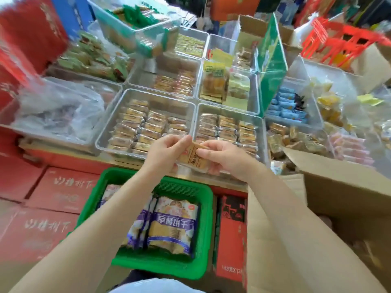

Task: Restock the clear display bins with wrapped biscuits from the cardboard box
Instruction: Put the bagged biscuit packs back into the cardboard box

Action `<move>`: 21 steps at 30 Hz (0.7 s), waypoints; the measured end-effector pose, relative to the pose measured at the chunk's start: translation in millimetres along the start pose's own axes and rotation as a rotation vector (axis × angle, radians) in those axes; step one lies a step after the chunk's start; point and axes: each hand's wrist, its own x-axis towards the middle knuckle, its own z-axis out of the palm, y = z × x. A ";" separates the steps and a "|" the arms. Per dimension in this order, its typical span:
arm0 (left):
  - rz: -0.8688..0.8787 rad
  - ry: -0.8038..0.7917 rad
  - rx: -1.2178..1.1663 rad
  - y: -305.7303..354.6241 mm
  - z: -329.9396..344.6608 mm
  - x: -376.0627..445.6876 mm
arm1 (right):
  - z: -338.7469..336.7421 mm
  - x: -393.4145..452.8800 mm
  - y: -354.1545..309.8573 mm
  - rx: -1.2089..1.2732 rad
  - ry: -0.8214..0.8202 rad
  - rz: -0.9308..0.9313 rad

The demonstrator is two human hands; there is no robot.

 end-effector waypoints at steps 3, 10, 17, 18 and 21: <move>0.000 0.085 0.092 -34.9 -62.3 42.3 | 33.5 68.9 -22.2 -0.062 0.081 0.047; -0.048 0.112 0.275 -107.1 -130.2 131.4 | 52.2 185.7 -45.4 -0.337 0.384 0.104; 0.104 0.072 0.936 -156.2 -137.7 160.2 | 35.9 289.0 -51.8 -0.793 0.544 0.069; 0.110 0.088 0.940 -155.9 -137.0 159.6 | 36.3 303.8 -51.2 -0.838 0.534 0.081; 0.095 0.118 0.948 -156.6 -136.0 161.9 | 45.2 342.6 -40.9 -0.922 0.417 0.133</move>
